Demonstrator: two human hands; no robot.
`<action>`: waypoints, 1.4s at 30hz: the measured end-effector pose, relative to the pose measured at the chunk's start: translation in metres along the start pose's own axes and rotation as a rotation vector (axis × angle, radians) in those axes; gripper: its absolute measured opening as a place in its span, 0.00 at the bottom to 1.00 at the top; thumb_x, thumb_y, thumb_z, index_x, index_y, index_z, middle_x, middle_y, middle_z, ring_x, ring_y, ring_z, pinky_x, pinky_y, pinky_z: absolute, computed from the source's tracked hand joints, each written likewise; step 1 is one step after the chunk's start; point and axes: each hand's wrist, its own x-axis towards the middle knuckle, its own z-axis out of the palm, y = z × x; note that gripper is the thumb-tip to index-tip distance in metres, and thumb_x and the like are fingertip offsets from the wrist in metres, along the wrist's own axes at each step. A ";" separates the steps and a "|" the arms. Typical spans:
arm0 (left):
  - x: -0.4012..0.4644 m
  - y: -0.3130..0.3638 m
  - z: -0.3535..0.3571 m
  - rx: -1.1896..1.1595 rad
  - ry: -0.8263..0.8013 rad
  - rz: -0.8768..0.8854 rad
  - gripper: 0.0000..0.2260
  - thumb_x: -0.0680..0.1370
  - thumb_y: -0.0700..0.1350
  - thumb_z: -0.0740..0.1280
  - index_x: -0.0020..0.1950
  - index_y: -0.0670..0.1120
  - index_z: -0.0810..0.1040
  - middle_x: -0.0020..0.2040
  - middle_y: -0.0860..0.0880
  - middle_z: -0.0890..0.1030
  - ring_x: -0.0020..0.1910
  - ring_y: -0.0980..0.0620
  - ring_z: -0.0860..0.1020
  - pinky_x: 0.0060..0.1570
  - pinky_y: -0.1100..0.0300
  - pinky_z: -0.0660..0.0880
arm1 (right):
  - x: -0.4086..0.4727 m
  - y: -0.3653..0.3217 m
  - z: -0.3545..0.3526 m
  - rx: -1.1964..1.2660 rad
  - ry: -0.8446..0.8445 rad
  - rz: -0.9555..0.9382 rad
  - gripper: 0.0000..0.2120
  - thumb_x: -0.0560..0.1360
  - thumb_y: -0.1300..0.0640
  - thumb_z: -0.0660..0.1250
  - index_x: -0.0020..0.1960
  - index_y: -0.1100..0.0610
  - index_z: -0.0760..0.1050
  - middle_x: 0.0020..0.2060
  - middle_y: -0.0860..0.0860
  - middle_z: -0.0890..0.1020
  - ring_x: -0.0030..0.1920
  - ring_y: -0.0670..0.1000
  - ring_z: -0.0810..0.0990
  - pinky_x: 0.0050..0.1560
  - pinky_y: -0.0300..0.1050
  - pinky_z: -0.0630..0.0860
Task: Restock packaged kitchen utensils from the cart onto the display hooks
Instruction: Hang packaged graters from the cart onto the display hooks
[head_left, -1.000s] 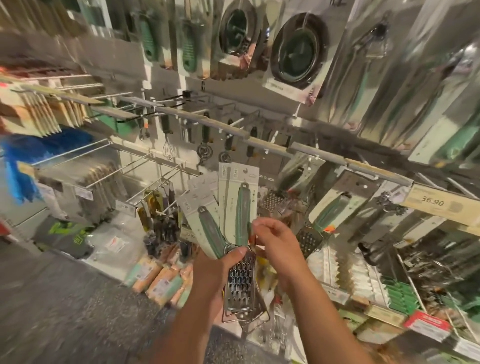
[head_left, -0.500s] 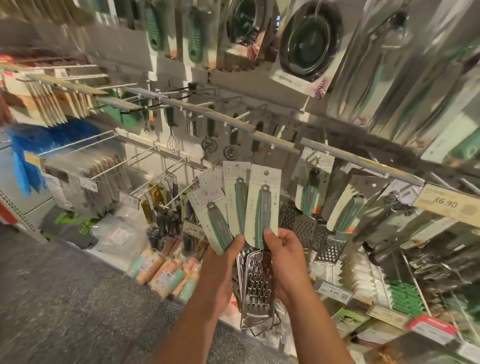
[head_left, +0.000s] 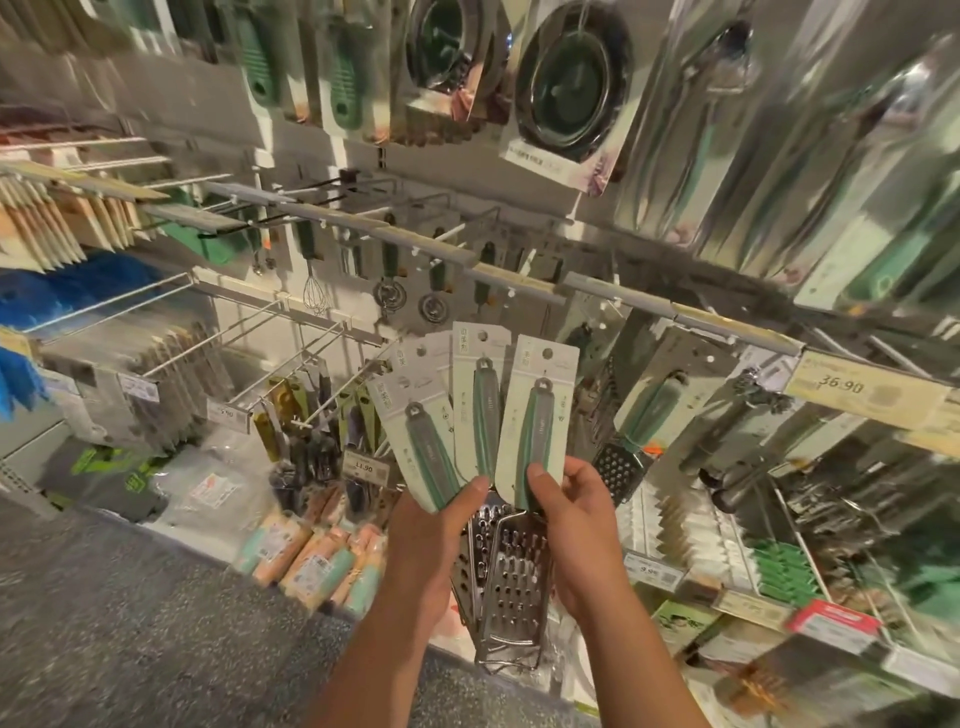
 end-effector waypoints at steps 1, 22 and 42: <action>0.001 -0.001 -0.001 0.008 0.007 -0.003 0.17 0.76 0.40 0.76 0.61 0.56 0.81 0.53 0.58 0.87 0.54 0.59 0.84 0.55 0.59 0.75 | 0.000 -0.001 -0.001 -0.016 0.000 -0.010 0.09 0.80 0.55 0.72 0.58 0.52 0.77 0.52 0.57 0.85 0.53 0.63 0.84 0.59 0.68 0.79; 0.015 0.005 -0.014 0.034 0.114 0.011 0.20 0.74 0.46 0.78 0.65 0.55 0.80 0.57 0.55 0.85 0.58 0.53 0.81 0.56 0.52 0.72 | 0.051 -0.038 -0.017 -0.122 0.243 -0.157 0.10 0.82 0.51 0.68 0.63 0.50 0.79 0.56 0.49 0.86 0.54 0.54 0.84 0.61 0.60 0.80; -0.002 0.008 -0.005 0.125 -0.068 -0.070 0.16 0.76 0.42 0.77 0.61 0.55 0.82 0.54 0.58 0.87 0.52 0.60 0.84 0.53 0.57 0.76 | 0.020 -0.015 0.013 -0.152 -0.180 -0.050 0.16 0.77 0.47 0.75 0.56 0.58 0.80 0.39 0.53 0.79 0.38 0.55 0.80 0.44 0.54 0.81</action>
